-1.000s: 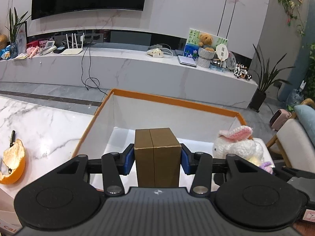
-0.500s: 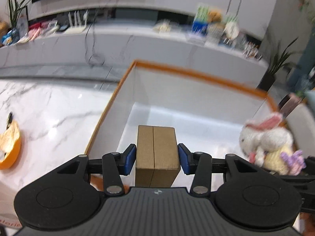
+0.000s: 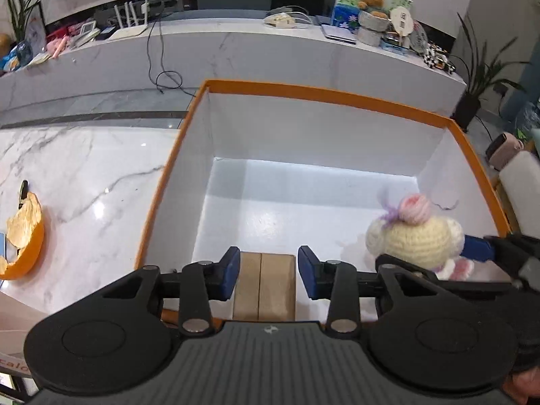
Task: Organize objects
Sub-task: 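Open left gripper to drop brown box while right gripper releases bunny inside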
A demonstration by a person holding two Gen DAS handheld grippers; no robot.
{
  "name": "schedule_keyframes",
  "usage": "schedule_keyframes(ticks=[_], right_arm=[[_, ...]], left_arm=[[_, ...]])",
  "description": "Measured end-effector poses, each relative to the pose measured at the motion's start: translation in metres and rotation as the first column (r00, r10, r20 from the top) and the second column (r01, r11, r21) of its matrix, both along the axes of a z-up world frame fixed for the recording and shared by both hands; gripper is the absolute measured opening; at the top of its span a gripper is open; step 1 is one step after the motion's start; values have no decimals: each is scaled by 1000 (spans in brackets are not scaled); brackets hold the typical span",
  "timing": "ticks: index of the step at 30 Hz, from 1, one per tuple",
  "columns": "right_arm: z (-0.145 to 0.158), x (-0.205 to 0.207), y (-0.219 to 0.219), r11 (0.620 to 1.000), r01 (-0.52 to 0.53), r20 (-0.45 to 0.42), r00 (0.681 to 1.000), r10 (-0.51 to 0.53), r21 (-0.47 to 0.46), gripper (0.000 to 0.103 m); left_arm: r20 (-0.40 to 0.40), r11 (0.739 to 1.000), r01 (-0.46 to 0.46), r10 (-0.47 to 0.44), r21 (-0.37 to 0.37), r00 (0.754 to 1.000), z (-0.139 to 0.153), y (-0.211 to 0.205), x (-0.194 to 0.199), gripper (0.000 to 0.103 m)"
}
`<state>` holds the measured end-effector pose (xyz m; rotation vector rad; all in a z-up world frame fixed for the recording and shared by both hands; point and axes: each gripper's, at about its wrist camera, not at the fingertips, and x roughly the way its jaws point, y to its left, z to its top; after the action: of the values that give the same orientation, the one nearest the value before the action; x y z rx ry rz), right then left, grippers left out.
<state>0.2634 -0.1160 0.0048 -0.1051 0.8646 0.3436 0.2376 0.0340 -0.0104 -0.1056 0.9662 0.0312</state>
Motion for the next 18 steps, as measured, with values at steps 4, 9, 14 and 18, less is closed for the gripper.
schedule_keyframes(ticks=[4,9,14,18], right_arm=[[-1,-1,8,1000,7,-4,1000,-7,1,72],[-2,-3,10,1000,5,-2,1000,-5,3,73],[3,-5,6,999,8,37,999,-9,32,75],[16,-11,8,998,-25,94,995,19,60,73]], left_arm=[[-5,1000,-11,11,4,1000,-3,4,5,42],[26,1000,-6,6,-1,1000,-1,4,3,50],[63,1000,-6,6,-4,998,8,2,0,54],[85,999,-24,27,-34,996,15,7,0,57]])
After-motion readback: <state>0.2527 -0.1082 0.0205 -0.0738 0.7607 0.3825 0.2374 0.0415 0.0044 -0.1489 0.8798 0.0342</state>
